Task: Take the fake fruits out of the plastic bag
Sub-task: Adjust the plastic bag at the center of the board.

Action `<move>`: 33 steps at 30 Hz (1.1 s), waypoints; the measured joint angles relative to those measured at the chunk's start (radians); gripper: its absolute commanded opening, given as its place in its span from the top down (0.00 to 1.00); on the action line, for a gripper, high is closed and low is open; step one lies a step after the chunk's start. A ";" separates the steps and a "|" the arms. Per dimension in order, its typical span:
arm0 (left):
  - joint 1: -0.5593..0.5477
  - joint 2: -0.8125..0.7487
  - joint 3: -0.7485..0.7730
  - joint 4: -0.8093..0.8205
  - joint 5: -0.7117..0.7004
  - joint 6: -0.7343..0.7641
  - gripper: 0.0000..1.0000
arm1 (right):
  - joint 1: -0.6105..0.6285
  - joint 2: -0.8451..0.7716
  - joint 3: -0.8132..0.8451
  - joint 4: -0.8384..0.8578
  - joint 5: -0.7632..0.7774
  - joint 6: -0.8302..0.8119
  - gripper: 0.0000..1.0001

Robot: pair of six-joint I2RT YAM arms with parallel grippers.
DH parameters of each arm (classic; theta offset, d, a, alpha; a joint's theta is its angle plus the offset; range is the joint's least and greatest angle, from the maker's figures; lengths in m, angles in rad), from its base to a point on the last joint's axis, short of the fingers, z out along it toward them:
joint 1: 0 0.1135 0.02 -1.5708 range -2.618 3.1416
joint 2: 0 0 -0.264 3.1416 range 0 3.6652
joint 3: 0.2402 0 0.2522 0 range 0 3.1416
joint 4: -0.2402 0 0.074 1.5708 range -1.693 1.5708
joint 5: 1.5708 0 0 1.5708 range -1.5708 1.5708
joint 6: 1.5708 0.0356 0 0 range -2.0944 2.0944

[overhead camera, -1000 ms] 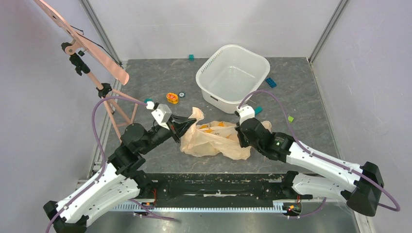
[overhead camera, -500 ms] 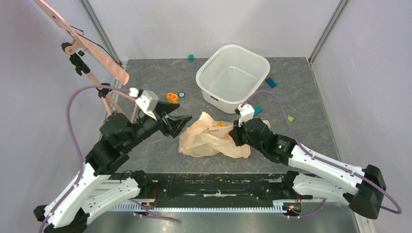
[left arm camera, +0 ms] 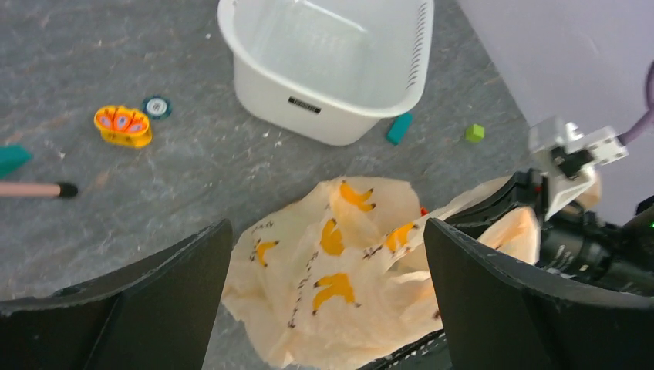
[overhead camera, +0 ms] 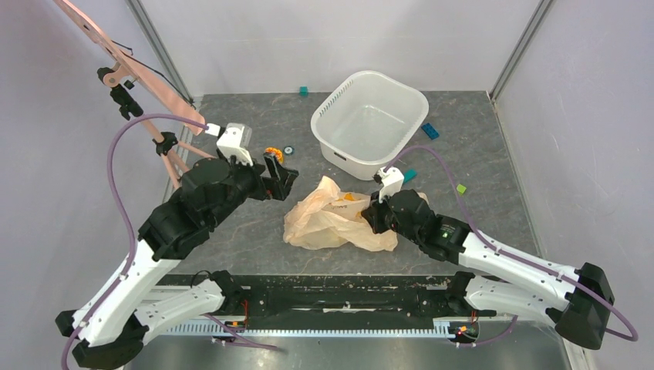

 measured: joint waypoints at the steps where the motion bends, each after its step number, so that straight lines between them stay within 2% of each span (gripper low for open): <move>1: 0.000 -0.009 -0.016 -0.010 -0.013 -0.011 0.00 | 0.000 -0.001 0.000 0.001 -0.002 0.000 1.00; 5: 0.000 -0.122 -0.115 -0.011 -0.031 -0.039 0.00 | 0.000 -0.015 -0.003 0.005 -0.005 0.000 1.00; 9: 0.000 -0.195 -0.129 0.010 -0.031 -0.047 0.00 | -0.001 -0.025 -0.005 0.005 -0.009 0.000 1.00; 19: 0.000 -0.189 -0.159 0.069 0.049 0.048 0.00 | -0.002 -0.030 -0.005 0.004 -0.009 -0.001 1.00; 27: 0.000 -0.126 -0.072 0.008 0.042 0.091 0.00 | -0.002 -0.033 -0.007 0.005 -0.009 -0.001 1.00; 28: 0.000 -0.133 -0.073 0.004 0.042 0.092 0.01 | -0.002 -0.034 -0.007 0.005 -0.009 -0.001 1.00; 33: 0.001 -0.117 -0.015 -0.054 0.075 0.091 0.25 | -0.002 -0.042 -0.014 0.009 -0.009 -0.001 1.00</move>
